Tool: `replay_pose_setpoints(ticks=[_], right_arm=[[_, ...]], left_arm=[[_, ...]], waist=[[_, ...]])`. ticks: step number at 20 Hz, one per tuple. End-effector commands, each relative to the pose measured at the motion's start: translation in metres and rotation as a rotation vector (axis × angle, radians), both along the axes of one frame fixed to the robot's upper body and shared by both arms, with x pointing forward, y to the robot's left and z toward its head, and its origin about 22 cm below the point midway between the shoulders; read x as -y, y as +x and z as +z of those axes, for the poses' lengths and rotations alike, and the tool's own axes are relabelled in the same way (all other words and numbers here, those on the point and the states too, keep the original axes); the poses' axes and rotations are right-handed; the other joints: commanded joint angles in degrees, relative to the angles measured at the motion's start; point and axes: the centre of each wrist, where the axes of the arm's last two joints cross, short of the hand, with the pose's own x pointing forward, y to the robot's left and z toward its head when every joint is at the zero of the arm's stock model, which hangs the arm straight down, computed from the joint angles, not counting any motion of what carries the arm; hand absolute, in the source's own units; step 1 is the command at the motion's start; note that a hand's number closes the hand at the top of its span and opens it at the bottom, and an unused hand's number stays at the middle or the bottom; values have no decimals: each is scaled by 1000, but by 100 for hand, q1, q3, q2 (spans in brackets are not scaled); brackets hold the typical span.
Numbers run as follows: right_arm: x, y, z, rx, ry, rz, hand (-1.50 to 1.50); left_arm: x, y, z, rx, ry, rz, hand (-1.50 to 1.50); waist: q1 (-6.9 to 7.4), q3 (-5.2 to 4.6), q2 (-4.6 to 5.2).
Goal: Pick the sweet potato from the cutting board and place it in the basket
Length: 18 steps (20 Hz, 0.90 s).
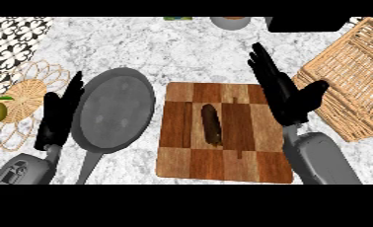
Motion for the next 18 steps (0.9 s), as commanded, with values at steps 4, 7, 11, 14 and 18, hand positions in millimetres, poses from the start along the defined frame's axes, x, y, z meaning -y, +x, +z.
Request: replay_pose_setpoints(ticks=[4, 7, 11, 14, 18], right_arm=[[-15, 20, 33, 107, -407, 102, 150], [-43, 9, 35, 295, -730, 463, 150], [-138, -42, -28, 339, -691, 482, -150], [-162, -55, -51, 409, -830, 347, -150], [-189, -55, -47, 453, -1066, 204, -150]], left_arm=[[23, 11, 37, 240, 16, -253, 0], [46, 16, 49, 290, -43, -381, 0], [43, 18, 59, 316, -67, -436, 0], [35, 16, 45, 299, -64, -415, 0], [31, 8, 39, 296, -66, -410, 0]], waist=[[28, -192, 92], [296, -234, 104], [177, -180, 136], [33, -183, 119], [-18, -195, 41]])
